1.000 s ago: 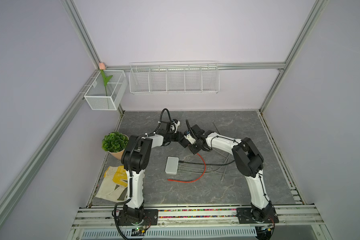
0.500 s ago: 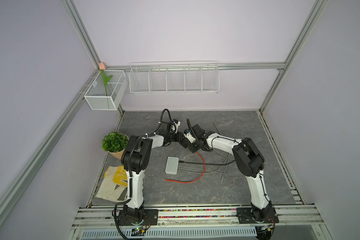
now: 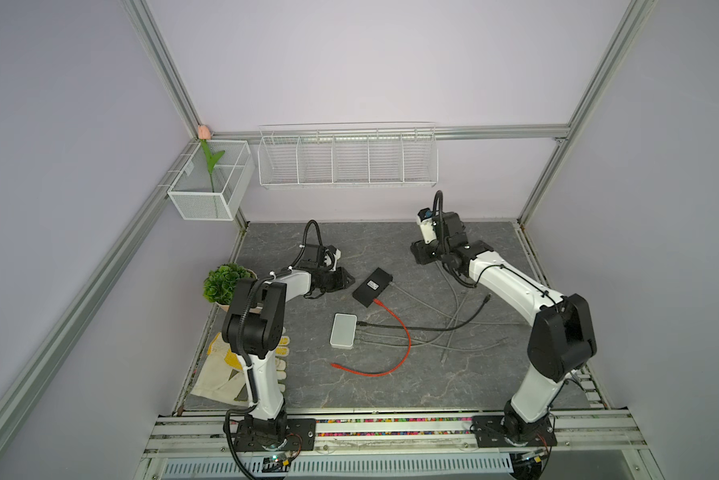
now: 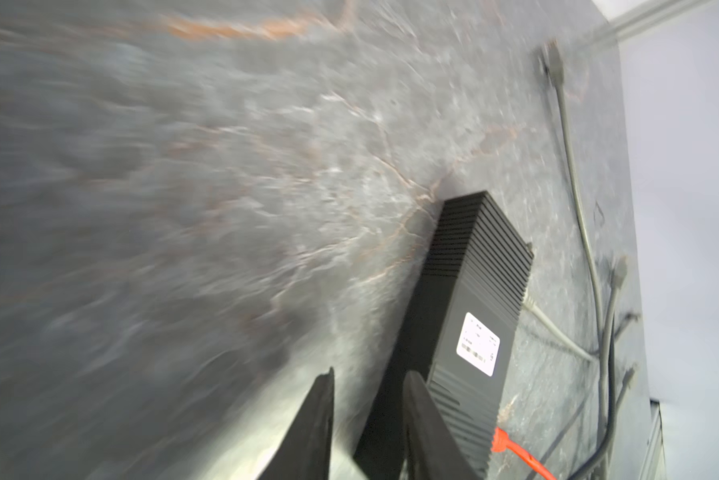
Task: Insert the plug into the switch port
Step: 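Release red plug and lower switch box, drawing both grippers back, then grasp a grey ethernet plug with right gripper and lift it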
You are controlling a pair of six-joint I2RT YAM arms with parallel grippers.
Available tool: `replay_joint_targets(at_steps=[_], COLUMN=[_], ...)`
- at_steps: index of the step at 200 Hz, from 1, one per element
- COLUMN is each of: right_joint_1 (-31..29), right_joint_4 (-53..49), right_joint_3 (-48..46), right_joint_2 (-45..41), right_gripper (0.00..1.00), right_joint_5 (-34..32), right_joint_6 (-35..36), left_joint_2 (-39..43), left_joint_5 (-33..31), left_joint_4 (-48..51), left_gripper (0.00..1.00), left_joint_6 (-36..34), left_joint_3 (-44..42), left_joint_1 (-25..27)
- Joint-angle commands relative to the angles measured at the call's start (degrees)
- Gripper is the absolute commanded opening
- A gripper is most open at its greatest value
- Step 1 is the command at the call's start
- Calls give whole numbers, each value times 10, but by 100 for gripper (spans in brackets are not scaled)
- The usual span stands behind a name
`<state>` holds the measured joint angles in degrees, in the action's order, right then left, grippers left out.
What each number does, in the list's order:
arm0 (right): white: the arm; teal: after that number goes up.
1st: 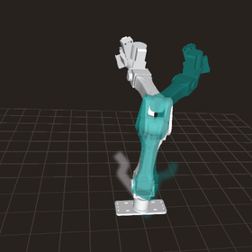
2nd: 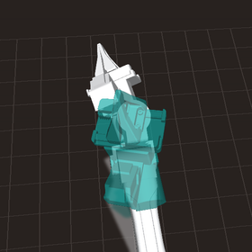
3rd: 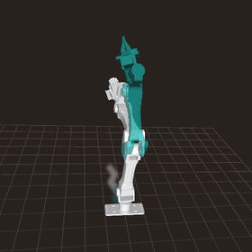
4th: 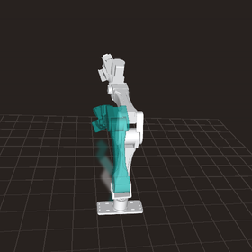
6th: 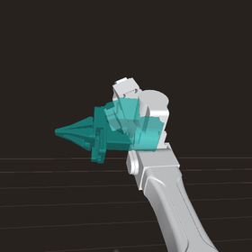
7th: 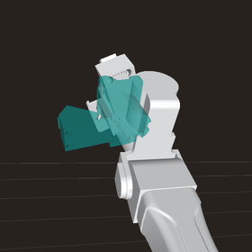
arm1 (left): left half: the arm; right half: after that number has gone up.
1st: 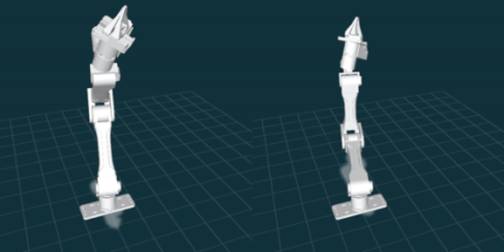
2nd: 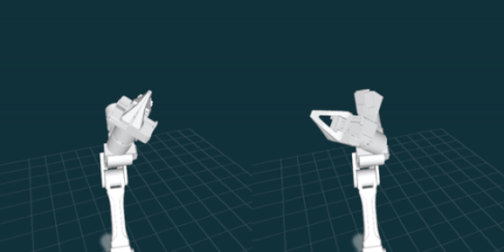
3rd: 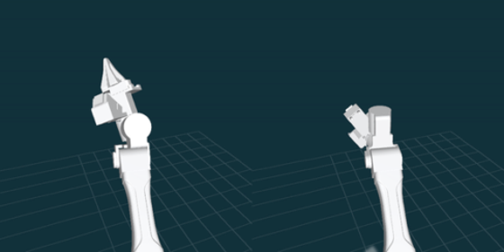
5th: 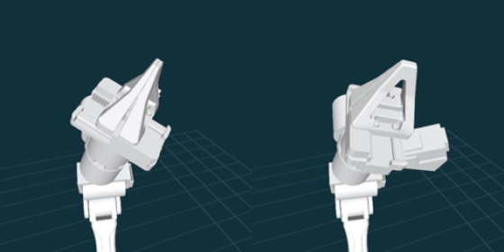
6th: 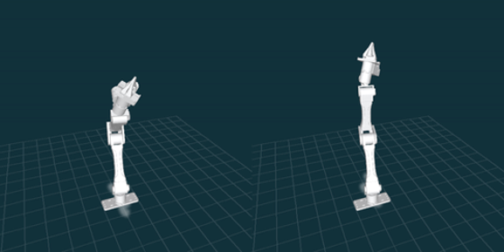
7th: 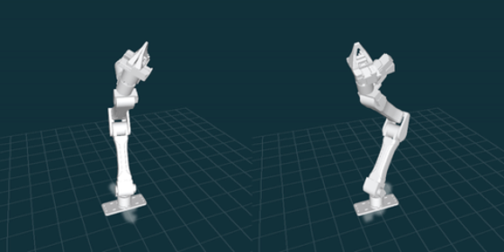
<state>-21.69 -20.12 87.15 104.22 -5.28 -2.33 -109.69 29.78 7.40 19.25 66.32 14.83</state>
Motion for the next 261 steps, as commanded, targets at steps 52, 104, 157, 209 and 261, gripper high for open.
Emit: replay_joint_targets(at_steps=[52,104,157,209,261], right_joint_1=[65,67,74,75,66], right_joint_4=[-154,-211,-250,-308,-360], right_joint_3=[219,313,355,408,442], right_joint_2=[241,322,368,408,425], right_gripper=[60,47,44,37,7], right_joint_5=[8,-3,11,6,47], right_joint_6=[19,39,51,58,70], left_joint_2=[165,223,252,288,326], left_joint_5=[-16,-22,-18,-24,-32], left_joint_4=[6,4,3,14,18], left_gripper=[33,32,31,31,30], left_joint_6=[12,17,22,22,27], left_joint_3=[-65,-116,-132,-143,-156], left_joint_1=[21,25,25,25,25])
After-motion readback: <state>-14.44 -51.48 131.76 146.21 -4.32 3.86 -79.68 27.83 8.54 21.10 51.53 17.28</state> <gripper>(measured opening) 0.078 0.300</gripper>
